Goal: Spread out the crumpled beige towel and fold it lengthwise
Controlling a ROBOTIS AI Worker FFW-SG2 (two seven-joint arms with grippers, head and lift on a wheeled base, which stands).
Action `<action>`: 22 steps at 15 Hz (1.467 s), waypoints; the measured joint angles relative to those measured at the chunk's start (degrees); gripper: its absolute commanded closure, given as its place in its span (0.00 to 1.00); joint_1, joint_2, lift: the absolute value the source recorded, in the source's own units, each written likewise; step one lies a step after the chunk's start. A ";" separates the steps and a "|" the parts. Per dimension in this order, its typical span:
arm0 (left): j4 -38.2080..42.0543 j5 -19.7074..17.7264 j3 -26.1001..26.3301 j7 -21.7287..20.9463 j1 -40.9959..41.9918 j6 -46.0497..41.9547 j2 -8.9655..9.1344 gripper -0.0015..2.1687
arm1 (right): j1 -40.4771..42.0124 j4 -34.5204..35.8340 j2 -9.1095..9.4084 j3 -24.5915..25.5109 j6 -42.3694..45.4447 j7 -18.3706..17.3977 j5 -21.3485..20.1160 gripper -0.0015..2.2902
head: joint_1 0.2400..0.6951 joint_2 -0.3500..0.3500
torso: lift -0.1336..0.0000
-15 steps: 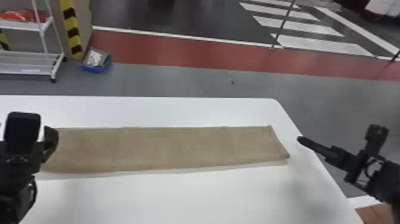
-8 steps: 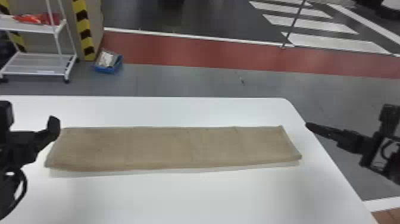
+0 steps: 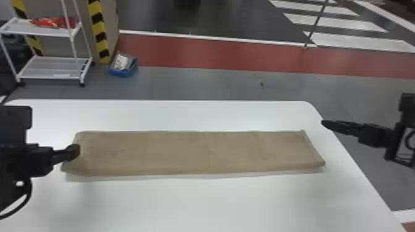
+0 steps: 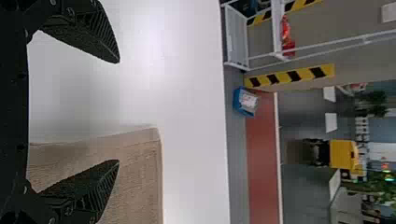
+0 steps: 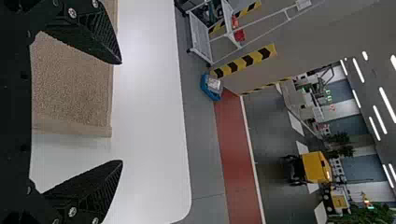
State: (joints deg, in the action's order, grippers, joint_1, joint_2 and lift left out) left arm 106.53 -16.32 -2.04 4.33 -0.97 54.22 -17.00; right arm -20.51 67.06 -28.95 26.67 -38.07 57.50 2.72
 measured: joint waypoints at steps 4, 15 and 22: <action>-0.60 0.23 -0.81 -2.61 -2.00 9.23 0.13 0.07 | -2.62 -4.75 -0.48 -4.00 0.14 -0.57 -2.55 0.12 | 1.00 0.24 | 0.07; 0.86 0.45 -1.95 -2.31 -2.22 11.32 0.39 0.07 | -4.33 -8.23 -0.58 -5.26 2.63 -0.54 -4.10 0.12 | 1.00 0.25 | 0.07; 1.20 0.41 -2.15 -3.02 -2.44 11.37 0.39 0.07 | -4.75 -8.28 -0.58 -7.91 1.31 -0.84 -7.69 0.14 | 1.00 0.25 | 0.07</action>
State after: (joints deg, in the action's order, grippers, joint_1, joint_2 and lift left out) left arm 107.72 -15.91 -4.19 1.31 -3.41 65.59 -16.61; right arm -25.26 58.78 -29.53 18.76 -36.76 56.66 -4.97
